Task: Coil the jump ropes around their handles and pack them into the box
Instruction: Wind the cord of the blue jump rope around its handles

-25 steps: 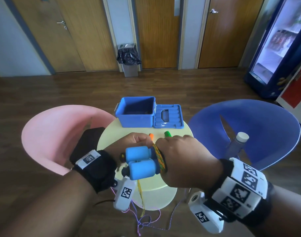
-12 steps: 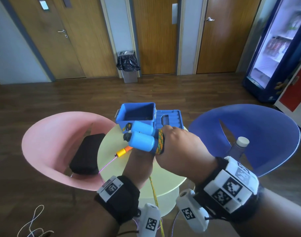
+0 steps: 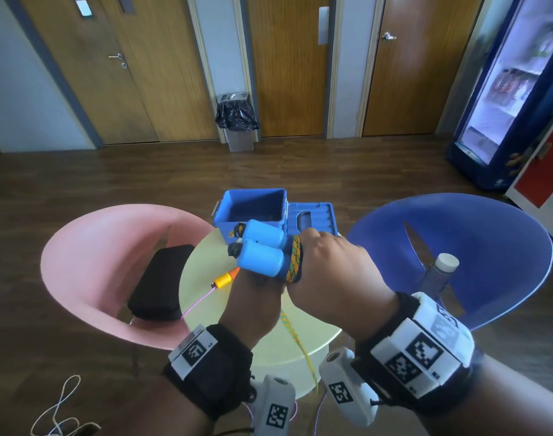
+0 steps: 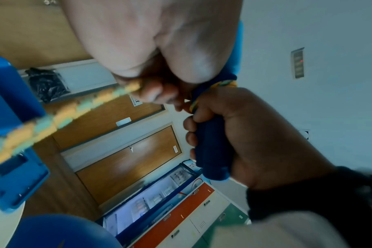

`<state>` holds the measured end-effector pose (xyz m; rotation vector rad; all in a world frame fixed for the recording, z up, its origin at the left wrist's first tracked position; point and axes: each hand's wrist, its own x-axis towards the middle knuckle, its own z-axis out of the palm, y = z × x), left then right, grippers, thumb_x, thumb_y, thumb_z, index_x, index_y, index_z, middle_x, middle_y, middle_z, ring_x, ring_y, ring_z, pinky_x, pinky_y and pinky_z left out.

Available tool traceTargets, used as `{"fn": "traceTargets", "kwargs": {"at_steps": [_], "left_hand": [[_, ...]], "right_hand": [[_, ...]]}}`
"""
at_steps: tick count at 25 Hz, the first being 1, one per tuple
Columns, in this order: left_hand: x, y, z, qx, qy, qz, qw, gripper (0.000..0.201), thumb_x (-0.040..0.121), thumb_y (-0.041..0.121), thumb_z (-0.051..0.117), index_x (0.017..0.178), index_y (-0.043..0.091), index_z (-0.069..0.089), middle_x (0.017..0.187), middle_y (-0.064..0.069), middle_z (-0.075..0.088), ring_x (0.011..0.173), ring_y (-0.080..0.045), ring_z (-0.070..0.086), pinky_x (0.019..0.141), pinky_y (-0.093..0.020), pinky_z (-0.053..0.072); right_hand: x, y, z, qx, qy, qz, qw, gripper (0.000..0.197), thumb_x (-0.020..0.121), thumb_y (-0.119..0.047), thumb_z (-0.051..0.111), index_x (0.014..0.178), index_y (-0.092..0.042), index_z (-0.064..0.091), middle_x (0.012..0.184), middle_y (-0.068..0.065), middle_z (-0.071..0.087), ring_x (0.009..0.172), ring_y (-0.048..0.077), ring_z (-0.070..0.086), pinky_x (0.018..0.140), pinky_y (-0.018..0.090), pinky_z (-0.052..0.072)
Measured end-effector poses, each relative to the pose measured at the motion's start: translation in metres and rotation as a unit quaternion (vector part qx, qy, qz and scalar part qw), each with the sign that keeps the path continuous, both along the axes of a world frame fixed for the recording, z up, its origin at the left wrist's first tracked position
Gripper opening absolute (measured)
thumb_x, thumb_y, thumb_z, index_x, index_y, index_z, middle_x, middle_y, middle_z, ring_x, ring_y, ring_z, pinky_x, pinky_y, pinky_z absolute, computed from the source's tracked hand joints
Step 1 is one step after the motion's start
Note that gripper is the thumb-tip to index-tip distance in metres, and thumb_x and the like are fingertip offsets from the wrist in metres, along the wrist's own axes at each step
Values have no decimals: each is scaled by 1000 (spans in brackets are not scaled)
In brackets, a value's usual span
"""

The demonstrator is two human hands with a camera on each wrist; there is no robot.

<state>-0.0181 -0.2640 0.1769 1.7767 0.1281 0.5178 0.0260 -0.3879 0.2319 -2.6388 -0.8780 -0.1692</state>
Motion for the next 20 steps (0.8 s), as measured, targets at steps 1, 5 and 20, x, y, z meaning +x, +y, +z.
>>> {"fn": "traceTargets", "kwargs": {"at_steps": [1, 5, 20], "left_hand": [[-2, -2, -1, -16, 1, -11, 1000, 24, 79, 4, 50, 67, 24, 57, 67, 13, 55, 66, -3, 47, 64, -20, 42], [-6, 3, -8, -54, 27, -73, 995, 20, 67, 15, 49, 52, 24, 38, 59, -2, 33, 61, -18, 30, 59, -37, 28], [-19, 12, -41, -127, 87, -55, 987, 38, 80, 53, 56, 75, 16, 49, 69, -11, 31, 64, -21, 29, 59, -37, 25]], "right_hand": [[0, 0, 0, -2, 1, 1, 1000, 30, 77, -41, 57, 91, -21, 39, 88, -6, 56, 84, 26, 55, 66, 35, 36], [6, -4, -1, -17, 17, 5, 1000, 45, 69, -55, 52, 92, -20, 37, 93, -4, 56, 88, 26, 55, 68, 36, 38], [7, -4, -49, -65, 41, 23, 997, 29, 80, -34, 54, 90, -23, 29, 77, -7, 46, 69, 24, 43, 56, 31, 35]]}}
